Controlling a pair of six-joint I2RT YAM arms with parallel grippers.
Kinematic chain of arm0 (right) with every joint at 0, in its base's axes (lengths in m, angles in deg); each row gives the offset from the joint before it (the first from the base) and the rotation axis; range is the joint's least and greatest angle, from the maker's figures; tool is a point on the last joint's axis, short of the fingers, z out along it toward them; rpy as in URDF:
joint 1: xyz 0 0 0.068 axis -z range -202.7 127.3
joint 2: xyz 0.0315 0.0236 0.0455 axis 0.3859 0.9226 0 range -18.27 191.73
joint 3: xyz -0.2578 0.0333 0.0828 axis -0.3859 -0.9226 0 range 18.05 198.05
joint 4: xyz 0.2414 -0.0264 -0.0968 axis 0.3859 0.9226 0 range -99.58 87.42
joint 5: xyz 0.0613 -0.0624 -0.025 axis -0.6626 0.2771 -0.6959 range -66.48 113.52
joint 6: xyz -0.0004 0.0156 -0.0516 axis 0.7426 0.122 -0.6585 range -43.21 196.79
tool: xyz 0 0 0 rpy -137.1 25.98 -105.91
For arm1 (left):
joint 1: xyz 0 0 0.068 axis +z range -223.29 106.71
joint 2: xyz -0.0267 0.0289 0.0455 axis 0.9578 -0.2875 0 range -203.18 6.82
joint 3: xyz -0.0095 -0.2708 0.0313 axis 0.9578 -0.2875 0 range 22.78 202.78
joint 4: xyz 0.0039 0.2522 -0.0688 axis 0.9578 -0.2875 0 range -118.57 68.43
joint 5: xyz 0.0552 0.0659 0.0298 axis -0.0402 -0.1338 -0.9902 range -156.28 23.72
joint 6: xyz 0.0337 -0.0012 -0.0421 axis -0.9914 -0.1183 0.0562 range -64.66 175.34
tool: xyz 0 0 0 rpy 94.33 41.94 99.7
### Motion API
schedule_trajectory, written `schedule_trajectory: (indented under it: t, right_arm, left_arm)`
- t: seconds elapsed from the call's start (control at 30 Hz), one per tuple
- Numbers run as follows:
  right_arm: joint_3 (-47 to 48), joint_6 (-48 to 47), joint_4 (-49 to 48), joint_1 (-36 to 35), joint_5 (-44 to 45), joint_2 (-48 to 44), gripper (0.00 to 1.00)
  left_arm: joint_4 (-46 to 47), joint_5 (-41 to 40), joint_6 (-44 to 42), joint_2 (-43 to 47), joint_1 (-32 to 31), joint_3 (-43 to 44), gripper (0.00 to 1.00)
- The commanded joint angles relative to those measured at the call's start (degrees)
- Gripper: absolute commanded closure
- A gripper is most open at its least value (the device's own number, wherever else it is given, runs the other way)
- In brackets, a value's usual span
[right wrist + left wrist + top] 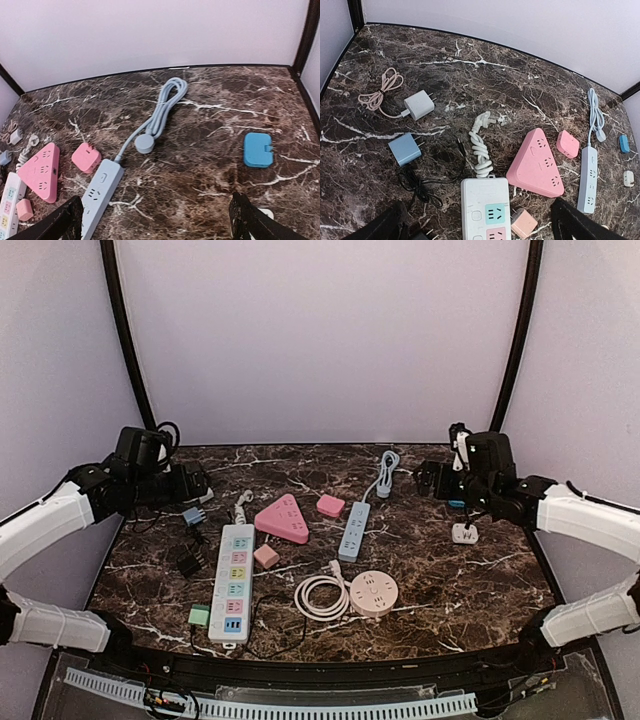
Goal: Pull the plug off the socket
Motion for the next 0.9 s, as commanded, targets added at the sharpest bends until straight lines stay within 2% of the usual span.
schedule_trajectory:
  t: [0.0,0.1,0.3,0.4,0.5,0.63,0.7,0.77,0.87]
  right_arm:
    - [-9.38,-7.24,-10.87,3.31,6.57,-7.61,0.01]
    - [-16.07,-12.15,-16.11,5.48,8.31,-12.26,0.01]
    - [-21.28,-16.42,-20.73,14.86,9.09,-15.03,0.01]
    - [-24.63,-19.89,-26.12,21.48,6.51,-15.53,0.01]
    - [-30.12,-16.89,-36.38,29.28,0.09,-15.18,0.01]
    - [-34.6,-19.5,-57.08,32.18,-1.32,-5.72,0.01]
    - [-33.77,-21.0,-61.89,32.18,-5.38,-1.3,0.01]
    - [-32.77,-21.4,-68.02,32.18,-5.86,3.76,0.01]
    - [-30.91,-21.56,-71.7,32.18,-9.56,10.26,0.01]
  left_arm:
    - [4.87,-3.26,-4.42,2.62,0.41,-0.99,0.01]
    - [9.29,-1.78,-8.38,5.25,2.36,-4.39,0.01]
    - [23.3,4.1,-12.26,11.03,9.35,-15.28,0.01]
    - [26.74,5.02,-12.36,11.76,11.62,-18.71,0.01]
    - [28.89,3.8,-13.53,10.6,11.91,-20.47,0.01]
    - [32.71,0.12,-15.18,9.84,12.35,-22.81,0.01]
    - [33.41,-2.52,-16.08,9.15,12.42,-23.22,0.01]
    - [34.11,-4.86,-16.99,8.04,12.67,-23.48,0.01]
    - [37.81,-6.97,-17.99,6.85,13.04,-24.65,0.01]
